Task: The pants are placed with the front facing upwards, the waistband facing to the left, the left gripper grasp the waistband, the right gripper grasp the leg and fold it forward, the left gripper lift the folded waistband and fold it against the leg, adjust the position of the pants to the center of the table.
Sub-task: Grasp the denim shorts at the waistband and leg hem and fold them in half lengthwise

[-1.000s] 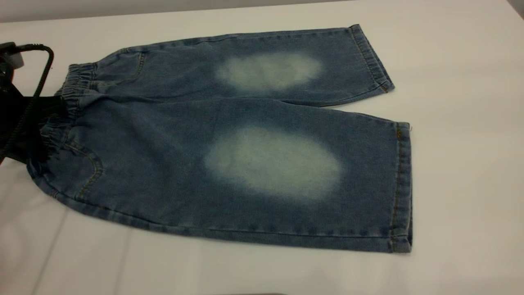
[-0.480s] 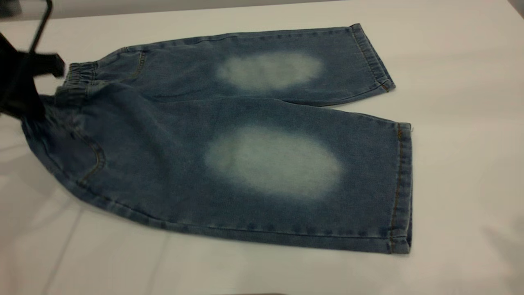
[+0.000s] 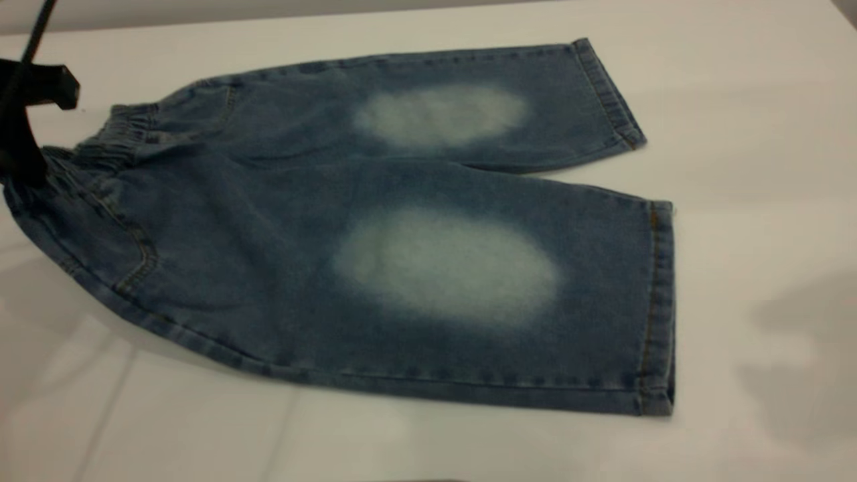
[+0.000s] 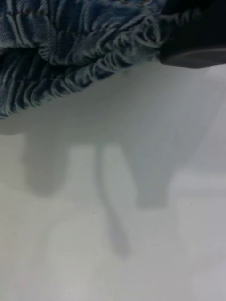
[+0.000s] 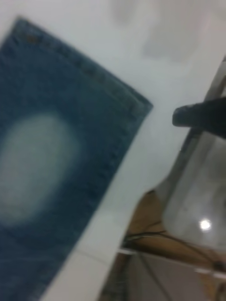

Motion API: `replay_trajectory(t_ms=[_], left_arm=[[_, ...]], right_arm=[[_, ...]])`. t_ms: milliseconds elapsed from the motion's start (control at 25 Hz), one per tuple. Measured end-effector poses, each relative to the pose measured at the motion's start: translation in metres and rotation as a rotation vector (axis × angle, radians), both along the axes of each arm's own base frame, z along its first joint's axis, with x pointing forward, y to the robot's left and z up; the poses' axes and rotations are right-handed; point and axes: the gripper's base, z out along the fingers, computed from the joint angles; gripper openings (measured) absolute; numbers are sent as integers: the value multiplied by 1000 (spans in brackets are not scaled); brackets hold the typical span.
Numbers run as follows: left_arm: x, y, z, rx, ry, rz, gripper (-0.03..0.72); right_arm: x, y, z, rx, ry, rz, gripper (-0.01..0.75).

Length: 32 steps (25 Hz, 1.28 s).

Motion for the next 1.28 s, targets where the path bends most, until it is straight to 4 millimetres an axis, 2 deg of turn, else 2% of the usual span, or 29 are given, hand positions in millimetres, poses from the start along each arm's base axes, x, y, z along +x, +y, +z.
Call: replay_trajectory(t_ms=[200, 360, 640, 840, 1000, 1280], left_arm=[[0, 0, 0, 0, 2, -1, 59], [0, 0, 0, 0, 3, -1, 59], [0, 0, 0, 1, 3, -2, 59], [0, 0, 0, 1, 3, -2, 59], [0, 0, 0, 2, 3, -4, 59], [0, 0, 0, 1, -1, -4, 59]], right_arm=[[6, 36, -25, -66, 67, 166, 475], [2, 66, -46, -100, 141, 297, 475], [3, 103, -89, -177, 224, 344, 475], [9, 114, -119, -222, 230, 345, 475], [18, 114, -140, -276, 205, 349, 475], [23, 114, -175, -331, 258, 352, 475]])
